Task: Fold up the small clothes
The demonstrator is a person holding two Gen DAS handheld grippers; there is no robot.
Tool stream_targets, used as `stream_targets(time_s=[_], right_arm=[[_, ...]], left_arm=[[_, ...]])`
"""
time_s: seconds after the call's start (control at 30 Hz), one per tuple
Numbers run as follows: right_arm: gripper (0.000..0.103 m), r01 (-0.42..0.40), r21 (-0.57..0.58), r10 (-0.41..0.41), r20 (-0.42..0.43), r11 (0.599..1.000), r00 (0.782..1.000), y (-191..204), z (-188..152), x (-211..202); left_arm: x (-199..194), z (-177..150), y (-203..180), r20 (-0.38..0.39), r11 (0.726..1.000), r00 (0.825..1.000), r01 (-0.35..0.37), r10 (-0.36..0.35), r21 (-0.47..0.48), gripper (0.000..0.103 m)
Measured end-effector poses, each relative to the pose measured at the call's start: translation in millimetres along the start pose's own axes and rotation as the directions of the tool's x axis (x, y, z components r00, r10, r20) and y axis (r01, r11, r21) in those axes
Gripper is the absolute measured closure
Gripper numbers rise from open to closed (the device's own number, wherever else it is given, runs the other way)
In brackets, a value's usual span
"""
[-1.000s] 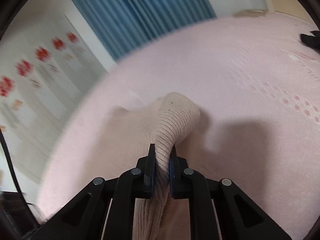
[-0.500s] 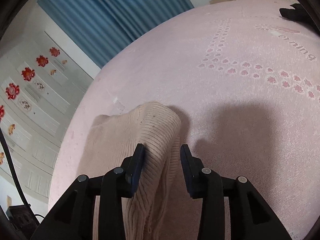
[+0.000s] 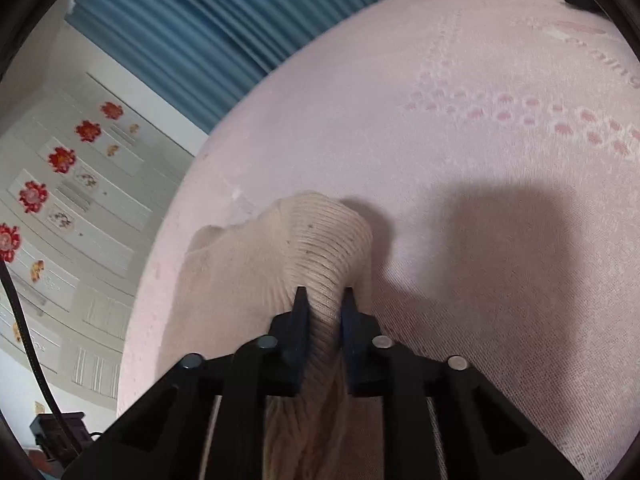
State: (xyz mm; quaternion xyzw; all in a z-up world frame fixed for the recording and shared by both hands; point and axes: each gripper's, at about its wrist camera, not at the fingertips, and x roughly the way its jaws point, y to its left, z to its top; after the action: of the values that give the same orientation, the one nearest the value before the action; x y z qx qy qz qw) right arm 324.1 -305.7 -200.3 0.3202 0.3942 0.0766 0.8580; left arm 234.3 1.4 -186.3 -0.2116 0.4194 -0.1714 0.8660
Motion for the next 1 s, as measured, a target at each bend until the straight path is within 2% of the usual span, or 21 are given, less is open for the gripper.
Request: stream_targets(time_s=[0.07,0.13,0.23,0.27,0.37,0.43,0.47,0.5,0.63,0.7,0.83,0.87,0.9,0.93,1.0], right_arm=[[0.092,-0.037,-0.021,0.039,0.065,0.999,0.997,6.3,0.5,-14.0],[0.092,-0.041,-0.037,0.044,0.083,0.998,0.996,10.7,0.9,-20.2],[0.089,0.072,-0.071,-0.069,0.056,0.995,0.996,14.1,-0.7,-13.6],[0.087,0.119,-0.084,-0.113,0.069,0.989,0.991,14.4,-1.3,-14.0],[0.083,0.167,-0.093,-0.153,0.133,0.982,0.979,14.8,0.4,-28.9],[0.082,0.151,-0.094,-0.137,0.149,0.984,0.979,13.4,0.5,-39.6],[0.078,0.132,-0.093,-0.119,0.143,0.987,0.983,10.8,-0.8,-44.5],[0.072,0.104,-0.090,-0.092,0.126,0.991,0.988,9.2,-3.0,-48.1],[0.064,0.010,-0.099,-0.004,0.060,0.995,0.998,9.7,-15.7,-55.5],[0.055,-0.023,-0.117,0.027,0.031,0.993,0.999,16.6,-18.8,-49.9],[0.059,0.026,-0.090,-0.030,-0.033,0.996,0.999,18.6,-22.5,-25.3],[0.068,0.031,-0.090,-0.036,-0.055,0.996,0.998,18.8,-23.4,-18.9],[0.071,0.029,-0.104,-0.037,-0.071,0.994,0.997,21.2,-24.3,-13.3],[0.072,0.038,-0.124,-0.046,-0.062,0.992,0.997,24.2,-24.9,-12.7],[0.085,0.052,-0.189,-0.058,-0.024,0.981,0.998,33.2,-25.1,-16.2]], left_arm=[[0.9,0.7,0.2,0.001,1.000,1.000,0.001,-0.001,-0.003,0.049],[-0.4,0.6,-0.2,0.011,1.000,1.000,-0.003,0.003,0.002,0.049],[-7.0,1.8,-0.6,0.046,1.000,0.999,-0.027,0.027,0.011,0.050],[-10.1,2.7,0.3,0.064,0.999,0.997,-0.037,0.036,0.008,0.050],[-15.1,5.7,6.2,0.089,0.999,0.996,-0.027,0.029,-0.023,0.050],[-13.9,7.0,9.5,0.092,0.999,0.995,-0.027,0.031,-0.036,0.050],[-13.2,7.5,10.7,0.092,0.999,0.995,-0.031,0.034,-0.039,0.050],[-12.2,8.1,11.3,0.091,0.999,0.995,-0.035,0.038,-0.040,0.050],[-9.7,9.0,10.7,0.088,0.999,0.995,-0.035,0.038,-0.038,0.050],[-11.6,8.0,11.9,0.090,0.999,0.995,-0.029,0.032,-0.038,0.050],[-9.8,6.2,9.6,0.080,0.999,0.996,-0.038,0.040,-0.021,0.050],[-9.1,6.0,9.1,0.077,0.999,0.996,-0.040,0.042,-0.017,0.050],[-9.0,5.6,8.8,0.077,0.999,0.996,-0.042,0.043,-0.013,0.050],[-8.8,5.5,8.4,0.078,0.999,0.996,-0.044,0.044,-0.011,0.049],[-8.7,5.4,8.3,0.077,0.999,0.996,-0.043,0.043,-0.011,0.049]])
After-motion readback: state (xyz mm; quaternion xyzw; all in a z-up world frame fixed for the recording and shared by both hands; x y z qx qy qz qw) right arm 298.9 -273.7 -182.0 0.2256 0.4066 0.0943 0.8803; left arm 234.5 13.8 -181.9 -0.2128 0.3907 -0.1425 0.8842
